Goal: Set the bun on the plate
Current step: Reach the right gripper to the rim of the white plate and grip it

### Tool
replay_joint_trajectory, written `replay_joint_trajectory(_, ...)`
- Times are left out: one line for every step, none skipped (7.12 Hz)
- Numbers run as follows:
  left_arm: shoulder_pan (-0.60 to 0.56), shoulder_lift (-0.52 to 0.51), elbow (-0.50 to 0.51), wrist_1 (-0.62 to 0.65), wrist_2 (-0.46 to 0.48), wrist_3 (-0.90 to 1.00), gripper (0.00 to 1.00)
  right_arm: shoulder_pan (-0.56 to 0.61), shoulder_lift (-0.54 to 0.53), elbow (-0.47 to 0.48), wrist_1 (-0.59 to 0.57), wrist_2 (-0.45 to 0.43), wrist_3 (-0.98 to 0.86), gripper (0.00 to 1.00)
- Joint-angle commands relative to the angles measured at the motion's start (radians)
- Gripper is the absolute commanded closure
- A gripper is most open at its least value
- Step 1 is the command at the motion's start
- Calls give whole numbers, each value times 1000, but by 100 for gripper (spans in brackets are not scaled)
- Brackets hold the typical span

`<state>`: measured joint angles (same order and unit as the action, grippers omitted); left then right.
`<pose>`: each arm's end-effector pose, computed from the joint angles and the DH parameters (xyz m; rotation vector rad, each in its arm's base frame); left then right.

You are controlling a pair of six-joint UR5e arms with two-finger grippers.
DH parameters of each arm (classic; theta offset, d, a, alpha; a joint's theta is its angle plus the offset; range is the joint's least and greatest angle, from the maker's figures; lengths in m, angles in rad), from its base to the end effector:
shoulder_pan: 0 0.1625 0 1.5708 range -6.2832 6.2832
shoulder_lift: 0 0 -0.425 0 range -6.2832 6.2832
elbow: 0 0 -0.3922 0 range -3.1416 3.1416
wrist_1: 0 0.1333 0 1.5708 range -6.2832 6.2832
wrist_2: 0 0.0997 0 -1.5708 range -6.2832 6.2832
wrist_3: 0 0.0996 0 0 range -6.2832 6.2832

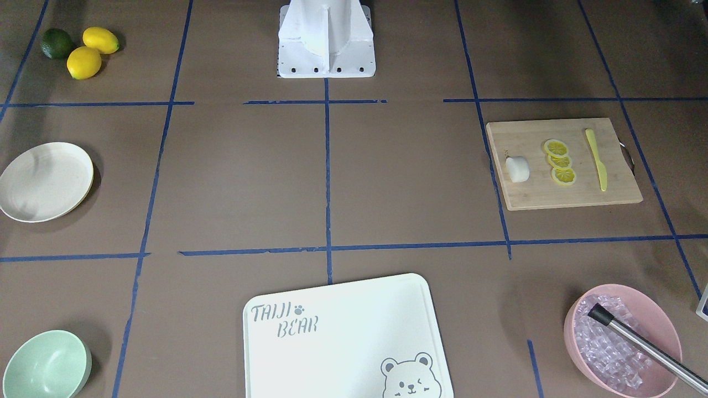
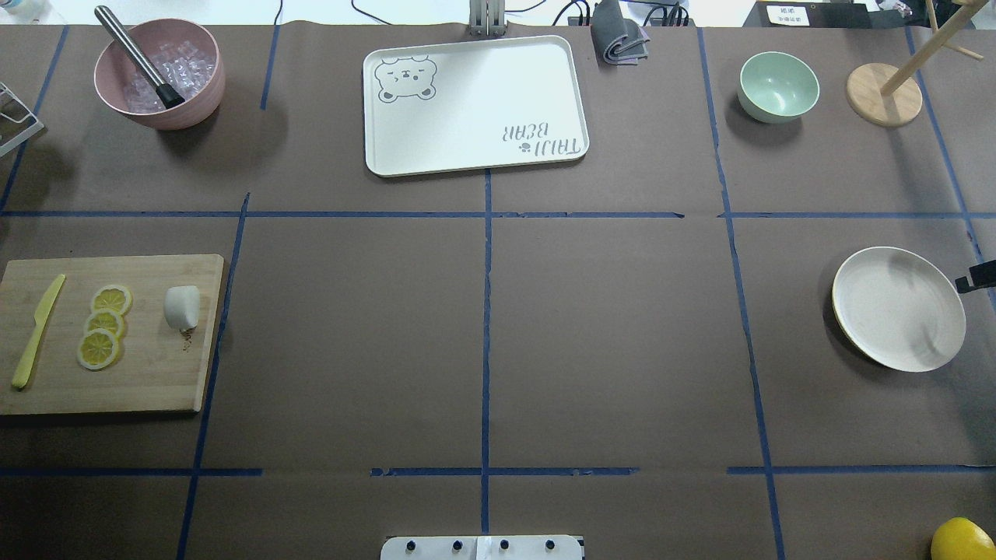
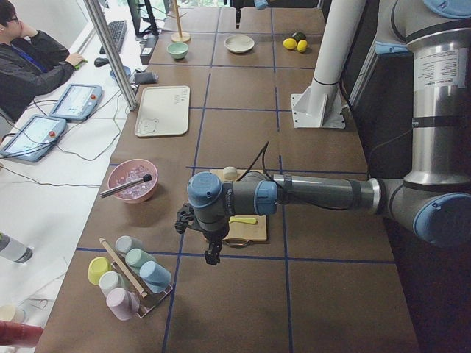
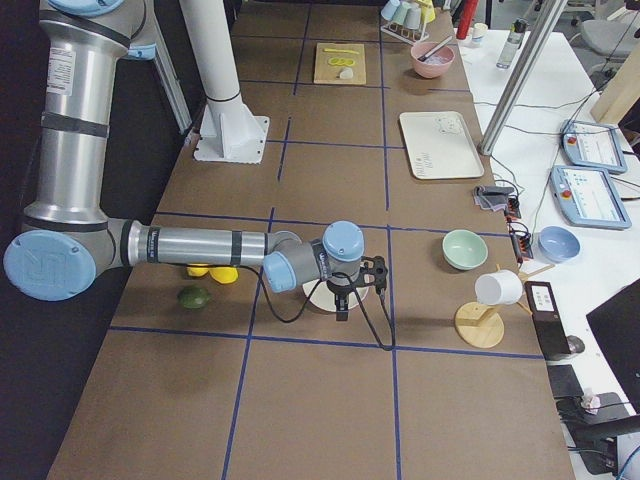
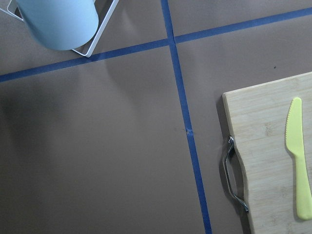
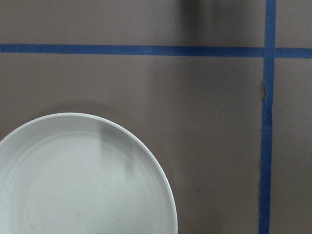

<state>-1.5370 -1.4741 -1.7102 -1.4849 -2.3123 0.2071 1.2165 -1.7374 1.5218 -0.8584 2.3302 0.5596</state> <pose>-0.0509 -0.4492 0.6465 0.0232 0.7437 0.2137 -0.0901 -0.4302 0.6815 0.0959 -0.8742 0.0033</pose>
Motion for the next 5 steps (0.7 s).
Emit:
replay_joint_trajectory(0, 0, 1, 0, 1, 0, 0, -58, 4, -57, 128, -29, 105, 1)
replay_joint_trajectory(0, 0, 1, 0, 1, 0, 0, -72, 4, -57, 128, -31, 103, 16)
replay_joint_trajectory(0, 0, 0, 0, 1, 0, 0, -90, 1, -58, 128, -43, 102, 30)
replay_joint_trajectory(0, 0, 1, 0, 1, 0, 0, -95, -2, -60, 125, -51, 102, 38)
replay_joint_trajectory(0, 0, 1, 0, 1, 0, 0, -95, -4, -68, 127, -51, 105, 51)
